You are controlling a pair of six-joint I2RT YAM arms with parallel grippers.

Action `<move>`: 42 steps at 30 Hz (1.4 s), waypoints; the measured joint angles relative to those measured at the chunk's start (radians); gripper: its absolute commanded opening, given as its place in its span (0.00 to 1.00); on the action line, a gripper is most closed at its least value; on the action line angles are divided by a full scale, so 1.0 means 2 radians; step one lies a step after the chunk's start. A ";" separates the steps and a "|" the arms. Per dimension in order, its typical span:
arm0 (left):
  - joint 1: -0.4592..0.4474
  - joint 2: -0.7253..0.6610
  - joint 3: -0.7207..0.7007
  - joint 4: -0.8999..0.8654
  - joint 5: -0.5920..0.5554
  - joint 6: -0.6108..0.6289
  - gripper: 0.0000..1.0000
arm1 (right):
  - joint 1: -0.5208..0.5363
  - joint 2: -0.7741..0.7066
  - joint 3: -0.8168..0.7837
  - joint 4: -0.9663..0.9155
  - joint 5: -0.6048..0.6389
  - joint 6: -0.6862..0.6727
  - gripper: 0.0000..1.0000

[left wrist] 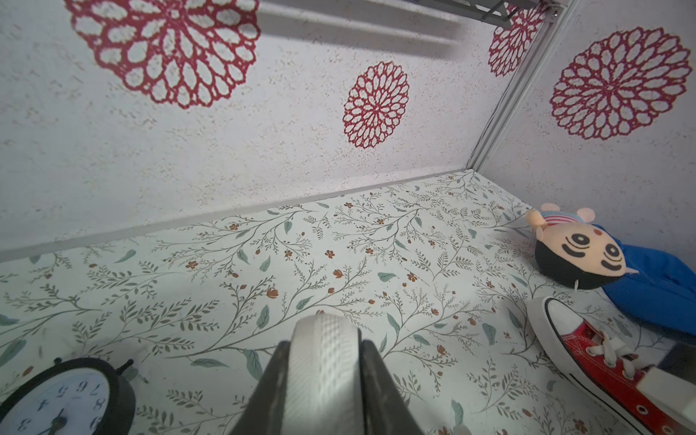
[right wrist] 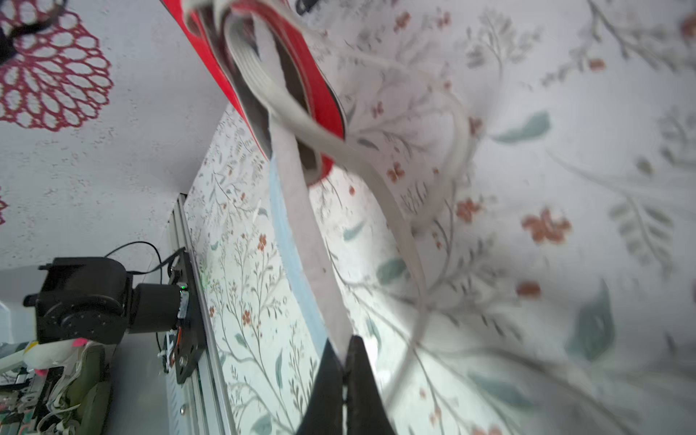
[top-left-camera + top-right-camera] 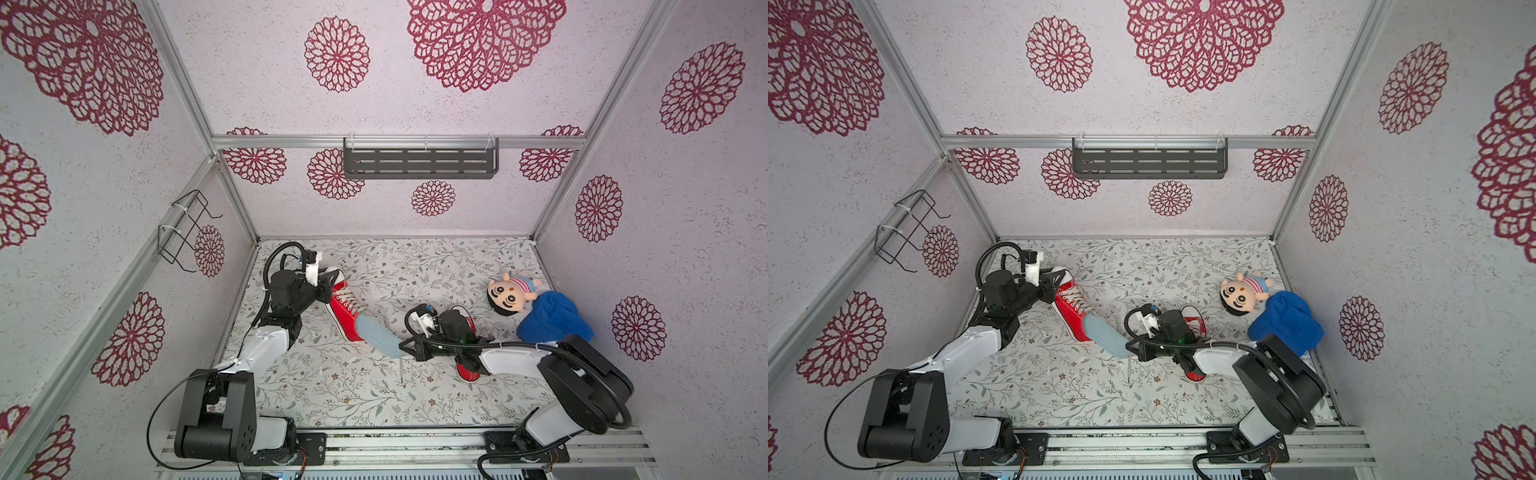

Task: Remove the insole from the shoe
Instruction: Remove the insole from the shoe, then place the shoe at the center of the board.

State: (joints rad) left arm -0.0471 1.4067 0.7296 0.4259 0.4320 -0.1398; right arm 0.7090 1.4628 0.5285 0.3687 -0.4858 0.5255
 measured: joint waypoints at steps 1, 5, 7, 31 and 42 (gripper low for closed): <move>0.005 0.010 0.006 -0.002 0.008 -0.005 0.00 | -0.001 -0.024 -0.013 -0.027 0.008 -0.001 0.00; 0.018 0.056 0.045 -0.015 0.051 -0.018 0.00 | -0.018 -0.156 -0.055 -0.136 0.031 0.001 0.00; 0.020 0.083 0.071 -0.022 0.075 -0.023 0.00 | -0.036 -0.222 -0.058 -0.167 0.034 0.007 0.00; 0.054 0.524 0.530 -0.150 0.282 -0.113 0.52 | -0.146 -0.326 -0.093 -0.075 -0.039 0.144 0.00; 0.055 0.538 0.616 -0.219 0.217 -0.082 0.88 | -0.144 -0.324 -0.086 -0.131 -0.007 0.140 0.00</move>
State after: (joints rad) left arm 0.0620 2.4825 1.9617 -0.0116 0.8665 -0.3038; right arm 0.4206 0.8143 0.3557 0.1062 -0.5007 0.8059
